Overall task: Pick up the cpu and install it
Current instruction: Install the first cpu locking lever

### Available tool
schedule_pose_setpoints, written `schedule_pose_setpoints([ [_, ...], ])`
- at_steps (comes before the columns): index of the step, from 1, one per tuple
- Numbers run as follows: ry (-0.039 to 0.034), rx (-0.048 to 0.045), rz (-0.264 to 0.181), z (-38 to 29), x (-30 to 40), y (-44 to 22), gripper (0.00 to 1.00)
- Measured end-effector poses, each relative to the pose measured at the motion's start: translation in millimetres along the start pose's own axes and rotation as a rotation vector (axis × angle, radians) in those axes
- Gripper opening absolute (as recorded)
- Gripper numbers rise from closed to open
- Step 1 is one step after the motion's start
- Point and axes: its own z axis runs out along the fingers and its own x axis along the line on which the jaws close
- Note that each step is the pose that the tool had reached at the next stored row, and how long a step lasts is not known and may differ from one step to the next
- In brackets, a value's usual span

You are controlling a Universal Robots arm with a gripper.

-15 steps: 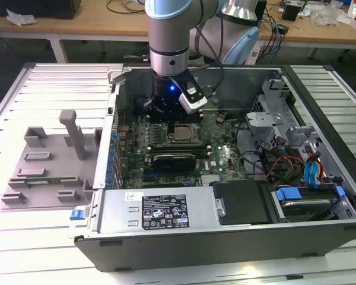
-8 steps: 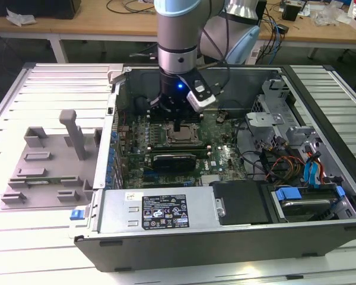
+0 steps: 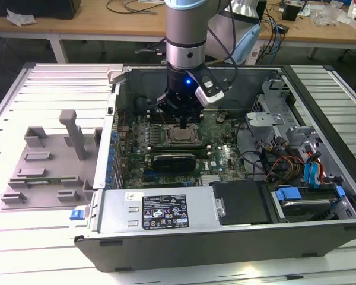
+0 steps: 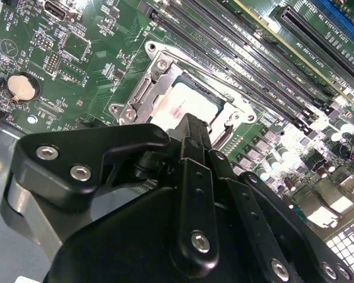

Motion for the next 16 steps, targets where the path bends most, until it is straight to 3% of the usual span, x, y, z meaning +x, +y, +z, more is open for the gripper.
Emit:
schedule_pose_setpoints([
  [8, 0.0003, 0.0004, 0.0, -0.9, 0.0, -0.1, 0.11],
  [16, 0.0, 0.0001, 0.0, -14.4, -0.6, -0.5, 0.11],
])
